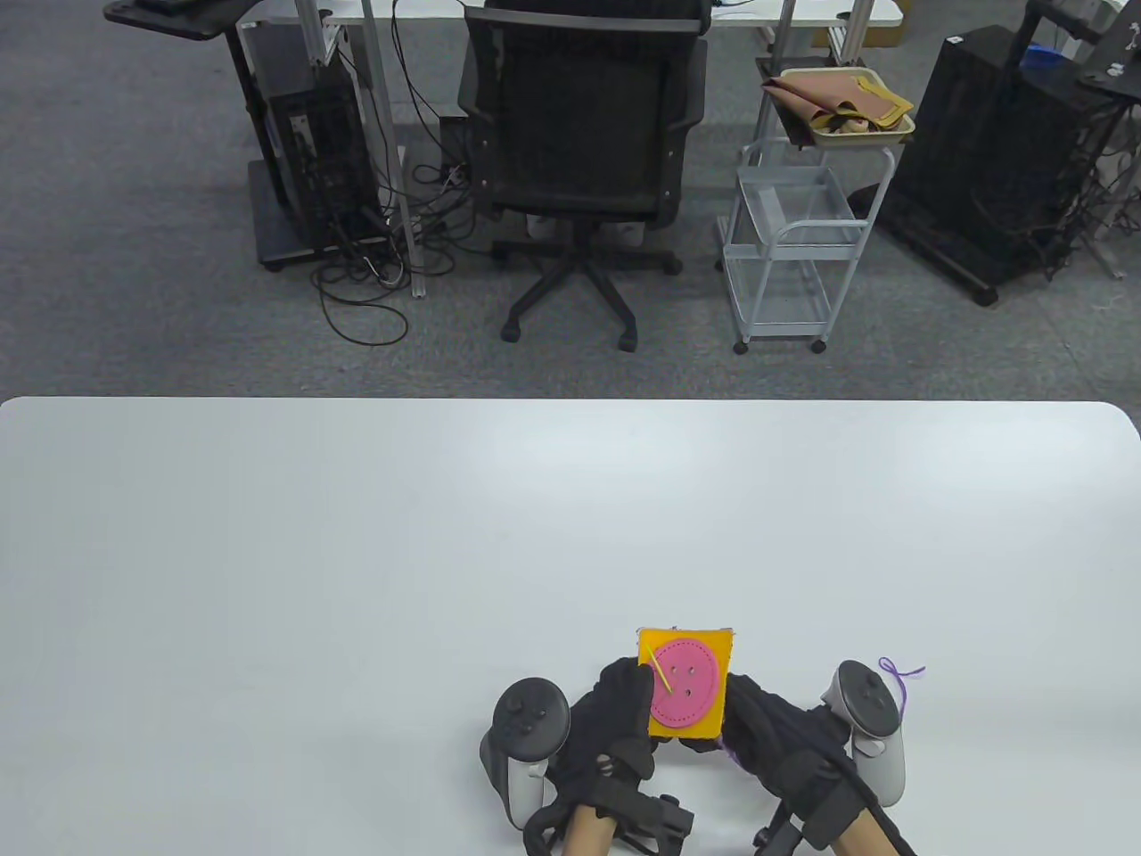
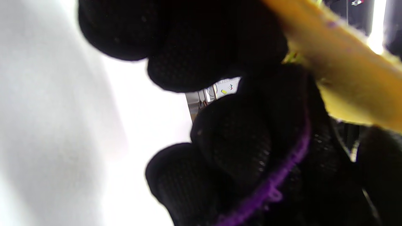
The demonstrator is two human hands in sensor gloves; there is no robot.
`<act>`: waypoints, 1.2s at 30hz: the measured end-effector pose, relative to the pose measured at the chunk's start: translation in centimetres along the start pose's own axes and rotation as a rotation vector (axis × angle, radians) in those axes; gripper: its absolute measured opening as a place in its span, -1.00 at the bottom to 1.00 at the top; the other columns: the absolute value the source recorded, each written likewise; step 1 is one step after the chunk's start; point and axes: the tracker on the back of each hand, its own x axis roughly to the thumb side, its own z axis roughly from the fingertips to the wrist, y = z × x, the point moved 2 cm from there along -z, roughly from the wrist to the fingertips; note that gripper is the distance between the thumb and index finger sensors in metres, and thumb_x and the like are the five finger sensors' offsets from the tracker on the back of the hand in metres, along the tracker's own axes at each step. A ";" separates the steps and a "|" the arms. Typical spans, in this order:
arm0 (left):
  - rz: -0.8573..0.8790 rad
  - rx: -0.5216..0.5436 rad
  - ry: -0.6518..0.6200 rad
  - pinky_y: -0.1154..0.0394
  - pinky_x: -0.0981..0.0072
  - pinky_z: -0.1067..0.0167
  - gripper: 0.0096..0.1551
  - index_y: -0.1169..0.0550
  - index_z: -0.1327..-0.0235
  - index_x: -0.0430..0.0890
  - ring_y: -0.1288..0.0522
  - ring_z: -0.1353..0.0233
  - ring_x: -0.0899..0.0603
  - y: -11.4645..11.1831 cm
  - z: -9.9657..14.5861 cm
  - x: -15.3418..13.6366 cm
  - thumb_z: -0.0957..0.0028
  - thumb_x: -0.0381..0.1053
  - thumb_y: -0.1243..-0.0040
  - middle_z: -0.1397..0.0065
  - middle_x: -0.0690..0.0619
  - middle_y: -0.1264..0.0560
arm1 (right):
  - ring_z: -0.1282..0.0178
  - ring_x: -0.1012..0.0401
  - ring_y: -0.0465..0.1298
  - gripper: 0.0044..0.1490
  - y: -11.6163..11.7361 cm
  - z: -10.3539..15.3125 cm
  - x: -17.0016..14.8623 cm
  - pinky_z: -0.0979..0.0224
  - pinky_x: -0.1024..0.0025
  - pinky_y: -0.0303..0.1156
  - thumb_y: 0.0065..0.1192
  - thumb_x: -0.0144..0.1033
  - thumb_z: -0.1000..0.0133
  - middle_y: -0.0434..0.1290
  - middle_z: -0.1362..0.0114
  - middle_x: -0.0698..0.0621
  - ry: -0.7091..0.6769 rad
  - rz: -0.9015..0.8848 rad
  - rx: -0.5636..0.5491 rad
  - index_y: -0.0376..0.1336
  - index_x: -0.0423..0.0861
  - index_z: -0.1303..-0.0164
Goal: Sew button in X pattern
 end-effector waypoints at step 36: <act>-0.320 0.130 -0.099 -0.58 0.03 -0.01 -0.41 -0.30 -0.43 -0.07 -0.64 -0.10 -0.13 0.4 0.9 2.6 -0.16 0.05 -0.09 -0.17 0.02 -0.61 | -0.22 0.09 0.52 -0.45 -0.7 -0.1 -1.6 -0.46 -0.02 0.39 0.05 -0.13 -0.22 0.52 -0.28 -0.12 0.179 0.112 -0.143 0.23 -0.11 -0.36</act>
